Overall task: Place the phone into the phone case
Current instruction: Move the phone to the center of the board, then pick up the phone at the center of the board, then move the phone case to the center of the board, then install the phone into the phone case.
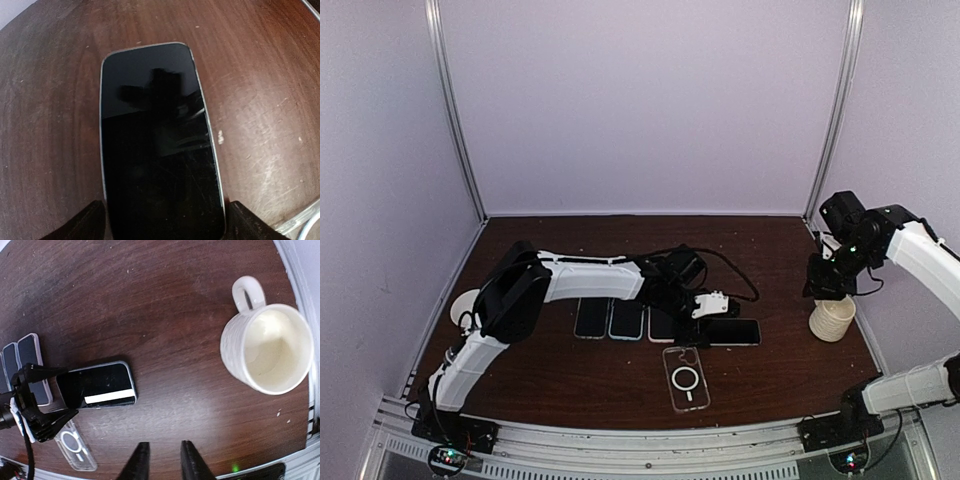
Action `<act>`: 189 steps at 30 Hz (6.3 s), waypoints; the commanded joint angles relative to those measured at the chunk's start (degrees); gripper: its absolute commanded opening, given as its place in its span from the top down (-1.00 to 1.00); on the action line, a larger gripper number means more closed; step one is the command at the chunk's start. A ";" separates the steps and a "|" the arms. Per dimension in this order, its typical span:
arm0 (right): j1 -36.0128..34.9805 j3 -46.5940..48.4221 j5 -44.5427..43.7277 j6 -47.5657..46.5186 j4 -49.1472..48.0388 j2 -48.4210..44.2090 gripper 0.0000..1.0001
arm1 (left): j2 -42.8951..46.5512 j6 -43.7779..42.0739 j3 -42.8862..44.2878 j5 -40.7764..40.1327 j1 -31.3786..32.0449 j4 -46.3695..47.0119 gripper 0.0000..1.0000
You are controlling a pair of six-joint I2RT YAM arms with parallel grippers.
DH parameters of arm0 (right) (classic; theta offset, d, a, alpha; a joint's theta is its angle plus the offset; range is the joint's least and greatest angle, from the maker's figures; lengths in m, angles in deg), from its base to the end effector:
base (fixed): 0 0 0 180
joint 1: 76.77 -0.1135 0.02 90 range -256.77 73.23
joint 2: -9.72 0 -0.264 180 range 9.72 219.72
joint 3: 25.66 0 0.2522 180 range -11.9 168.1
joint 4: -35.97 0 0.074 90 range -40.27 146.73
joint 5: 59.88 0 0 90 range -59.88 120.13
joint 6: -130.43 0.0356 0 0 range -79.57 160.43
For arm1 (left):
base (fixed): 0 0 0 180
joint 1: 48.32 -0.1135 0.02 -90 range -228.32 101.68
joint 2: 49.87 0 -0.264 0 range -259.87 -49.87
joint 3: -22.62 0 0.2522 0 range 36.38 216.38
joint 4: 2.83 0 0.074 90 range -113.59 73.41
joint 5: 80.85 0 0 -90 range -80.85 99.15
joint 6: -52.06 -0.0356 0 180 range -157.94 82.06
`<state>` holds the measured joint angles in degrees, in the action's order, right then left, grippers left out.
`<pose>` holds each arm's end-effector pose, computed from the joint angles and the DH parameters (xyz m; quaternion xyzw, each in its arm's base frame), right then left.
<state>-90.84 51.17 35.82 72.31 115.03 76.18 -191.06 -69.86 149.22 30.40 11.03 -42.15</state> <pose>0.1955 0.0526 0.2990 0.1429 0.9711 0.1171 0.1509 0.2606 -0.4650 0.1288 0.7080 0.6126 -0.2425 0.2542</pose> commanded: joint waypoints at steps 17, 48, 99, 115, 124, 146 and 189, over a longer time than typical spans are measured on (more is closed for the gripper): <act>-10.62 28.20 2.76 -14.02 -1.57 43.82 0.14 | 41.21 25.28 -26.45 -13.04 -3.27 0.05 -0.95; -27.04 3.51 -6.77 3.50 4.55 28.99 0.04 | 72.27 24.98 -50.84 -28.83 -4.01 -15.17 -0.95; -29.88 21.15 0.62 -10.52 -0.54 50.45 -0.36 | 71.66 22.51 -55.25 -23.63 -6.86 -12.29 -0.95; -30.14 6.30 -6.52 -0.61 -16.00 31.18 0.01 | 57.93 13.99 -52.90 -15.66 4.23 -10.40 -0.65; -29.95 -4.53 -12.06 2.21 -20.90 15.07 -0.06 | 32.32 12.86 -38.39 -17.91 10.93 -7.50 -0.14; -32.00 -8.21 -11.08 0.79 -16.95 3.76 0.00 | 26.73 18.74 -29.89 -13.40 10.74 0.13 0.10; -54.74 -2.42 -14.66 21.17 -23.99 26.21 0.16 | 49.66 42.72 -52.00 -27.08 0.02 10.10 -0.12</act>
<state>-145.15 48.19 21.41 91.46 93.41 102.60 -142.43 -26.49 96.68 4.15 11.49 -32.95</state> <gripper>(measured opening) 0.729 0.561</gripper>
